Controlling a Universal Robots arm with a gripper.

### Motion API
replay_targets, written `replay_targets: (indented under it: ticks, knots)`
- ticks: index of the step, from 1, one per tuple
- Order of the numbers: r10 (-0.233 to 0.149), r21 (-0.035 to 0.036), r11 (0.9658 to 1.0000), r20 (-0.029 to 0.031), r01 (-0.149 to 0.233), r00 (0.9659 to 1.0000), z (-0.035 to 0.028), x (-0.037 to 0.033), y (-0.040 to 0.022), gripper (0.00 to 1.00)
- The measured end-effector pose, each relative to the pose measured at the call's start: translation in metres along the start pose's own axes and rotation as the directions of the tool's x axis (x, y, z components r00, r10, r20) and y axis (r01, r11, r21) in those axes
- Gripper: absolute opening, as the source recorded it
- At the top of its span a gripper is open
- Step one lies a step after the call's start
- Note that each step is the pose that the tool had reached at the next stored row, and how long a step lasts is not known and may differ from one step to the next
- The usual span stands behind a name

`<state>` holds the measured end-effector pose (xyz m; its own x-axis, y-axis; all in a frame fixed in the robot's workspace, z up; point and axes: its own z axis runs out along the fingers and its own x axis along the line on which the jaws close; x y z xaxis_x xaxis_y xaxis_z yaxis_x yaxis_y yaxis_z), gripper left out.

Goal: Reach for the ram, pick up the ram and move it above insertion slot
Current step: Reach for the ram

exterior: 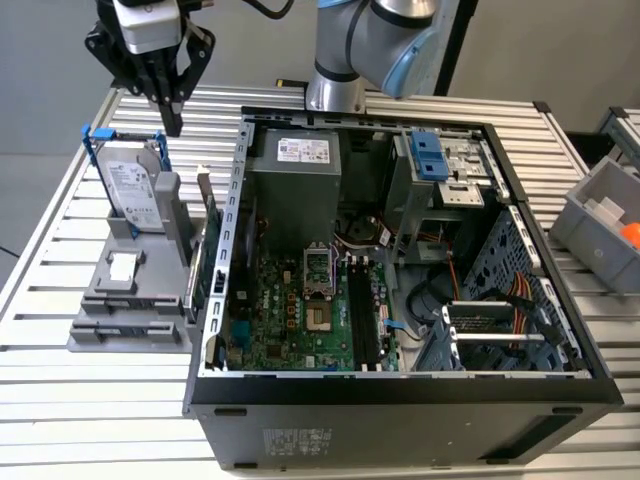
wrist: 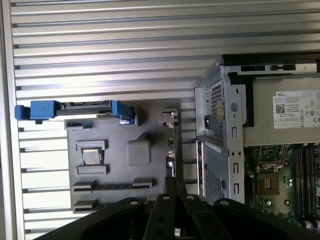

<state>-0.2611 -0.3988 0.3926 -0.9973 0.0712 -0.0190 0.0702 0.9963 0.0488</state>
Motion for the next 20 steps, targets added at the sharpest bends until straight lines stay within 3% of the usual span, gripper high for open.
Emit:
replay_targets:
  ticks: [20]
  knots:
    - [0.000,0.0000,1.0000,0.0000,0.000,1.0000,-0.0002,0.0082,-0.0006,0.00]
